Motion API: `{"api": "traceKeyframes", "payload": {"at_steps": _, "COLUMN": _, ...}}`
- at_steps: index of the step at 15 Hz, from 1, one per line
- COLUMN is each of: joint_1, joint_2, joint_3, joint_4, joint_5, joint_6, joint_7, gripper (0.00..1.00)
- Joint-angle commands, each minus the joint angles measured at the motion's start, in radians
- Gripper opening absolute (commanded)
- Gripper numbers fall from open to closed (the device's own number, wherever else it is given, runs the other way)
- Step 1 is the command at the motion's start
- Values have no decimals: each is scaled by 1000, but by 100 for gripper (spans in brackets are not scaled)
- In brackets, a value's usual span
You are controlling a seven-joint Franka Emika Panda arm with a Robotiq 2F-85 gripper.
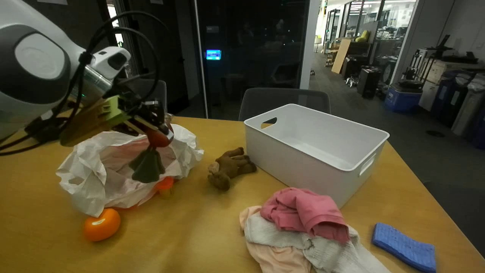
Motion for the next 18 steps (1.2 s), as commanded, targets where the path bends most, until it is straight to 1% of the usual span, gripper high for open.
{"api": "traceKeyframes", "payload": {"at_steps": 1, "joint_1": 104, "joint_2": -29, "joint_3": -30, "joint_4": 0, "joint_5": -5, "joint_6": 16, "joint_7": 12, "gripper": 9}}
{"api": "traceKeyframes", "payload": {"at_steps": 5, "joint_1": 226, "joint_2": 42, "joint_3": -78, "joint_4": -12, "joint_5": 44, "joint_6": 23, "joint_7": -17, "gripper": 9}}
{"api": "traceKeyframes", "payload": {"at_steps": 8, "joint_1": 276, "joint_2": 110, "joint_3": -74, "joint_4": -19, "joint_5": 38, "joint_6": 47, "joint_7": 3, "gripper": 9}}
{"api": "traceKeyframes", "payload": {"at_steps": 10, "joint_1": 287, "joint_2": 158, "joint_3": -64, "joint_4": -21, "joint_5": 31, "joint_6": 68, "joint_7": 7, "gripper": 9}}
{"api": "traceKeyframes", "payload": {"at_steps": 11, "joint_1": 283, "joint_2": 191, "joint_3": -64, "joint_4": -19, "joint_5": 19, "joint_6": 91, "joint_7": 1, "gripper": 9}}
{"api": "traceKeyframes", "payload": {"at_steps": 12, "joint_1": 181, "joint_2": 241, "joint_3": 36, "joint_4": -5, "joint_5": 86, "joint_6": 132, "joint_7": -37, "gripper": 9}}
{"api": "traceKeyframes", "payload": {"at_steps": 13, "joint_1": 156, "joint_2": 280, "joint_3": 61, "joint_4": 13, "joint_5": 83, "joint_6": 143, "joint_7": -17, "gripper": 9}}
{"api": "traceKeyframes", "payload": {"at_steps": 15, "joint_1": 92, "joint_2": 356, "joint_3": 132, "joint_4": 59, "joint_5": 81, "joint_6": 153, "joint_7": 13, "gripper": 10}}
{"api": "traceKeyframes", "payload": {"at_steps": 17, "joint_1": 49, "joint_2": 408, "joint_3": 193, "joint_4": 105, "joint_5": 76, "joint_6": 152, "joint_7": 37, "gripper": 10}}
{"api": "traceKeyframes", "payload": {"at_steps": 18, "joint_1": 76, "joint_2": 433, "joint_3": 171, "joint_4": 126, "joint_5": 39, "joint_6": 148, "joint_7": 74, "gripper": 10}}
